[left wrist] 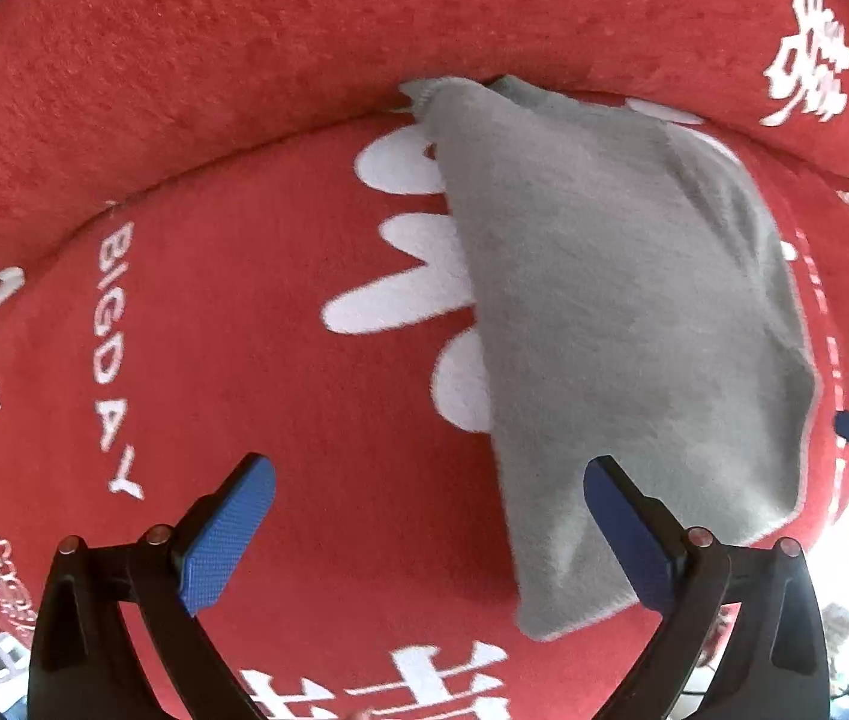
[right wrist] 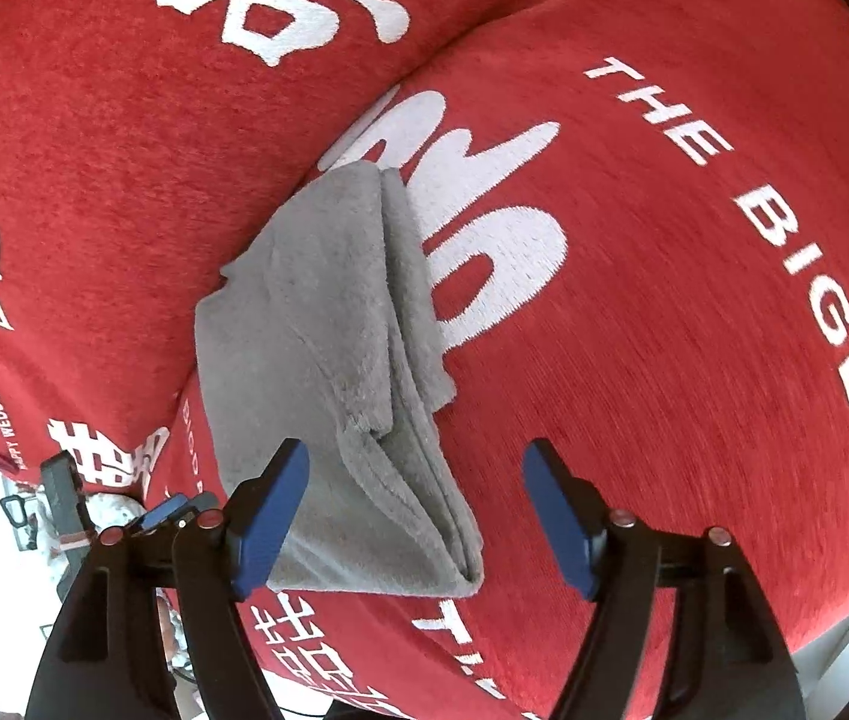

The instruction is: Fold small clothes

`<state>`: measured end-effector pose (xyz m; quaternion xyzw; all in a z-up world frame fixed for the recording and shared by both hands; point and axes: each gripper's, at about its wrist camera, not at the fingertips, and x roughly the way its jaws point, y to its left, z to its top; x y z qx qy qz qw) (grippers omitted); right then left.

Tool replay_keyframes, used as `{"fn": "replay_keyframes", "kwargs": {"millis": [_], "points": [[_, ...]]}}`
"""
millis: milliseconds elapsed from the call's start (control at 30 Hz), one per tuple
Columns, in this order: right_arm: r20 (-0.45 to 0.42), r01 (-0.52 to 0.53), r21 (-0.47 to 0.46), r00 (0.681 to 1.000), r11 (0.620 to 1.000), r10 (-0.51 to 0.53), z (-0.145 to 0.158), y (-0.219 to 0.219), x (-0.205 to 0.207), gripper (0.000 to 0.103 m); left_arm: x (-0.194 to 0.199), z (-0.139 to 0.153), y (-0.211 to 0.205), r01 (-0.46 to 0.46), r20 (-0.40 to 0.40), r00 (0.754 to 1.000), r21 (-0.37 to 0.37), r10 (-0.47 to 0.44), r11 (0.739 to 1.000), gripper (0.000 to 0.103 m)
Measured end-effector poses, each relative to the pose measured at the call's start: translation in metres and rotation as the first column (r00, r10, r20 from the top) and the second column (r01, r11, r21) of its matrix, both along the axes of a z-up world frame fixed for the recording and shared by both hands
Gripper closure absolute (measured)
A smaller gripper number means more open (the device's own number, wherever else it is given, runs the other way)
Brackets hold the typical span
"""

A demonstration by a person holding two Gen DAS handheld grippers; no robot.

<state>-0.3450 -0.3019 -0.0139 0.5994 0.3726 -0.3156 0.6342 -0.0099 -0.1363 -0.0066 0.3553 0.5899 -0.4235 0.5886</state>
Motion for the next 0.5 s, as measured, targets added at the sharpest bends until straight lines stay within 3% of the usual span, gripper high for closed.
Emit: {"fn": "replay_keyframes", "kwargs": {"millis": [200, 500], "points": [[0.005, -0.006, 0.004, 1.000, 1.000, 0.006, -0.003, -0.006, 0.001, 0.026, 0.009, -0.013, -0.003, -0.032, -0.056, 0.998, 0.026, 0.034, 0.999, 0.000], [0.011, -0.006, 0.025, 1.000, 1.000, 0.006, -0.012, -0.018, 0.000, 0.022, 0.012, -0.013, -0.014, -0.065, -0.115, 0.991, -0.019, 0.062, 0.998, 0.000]]}}
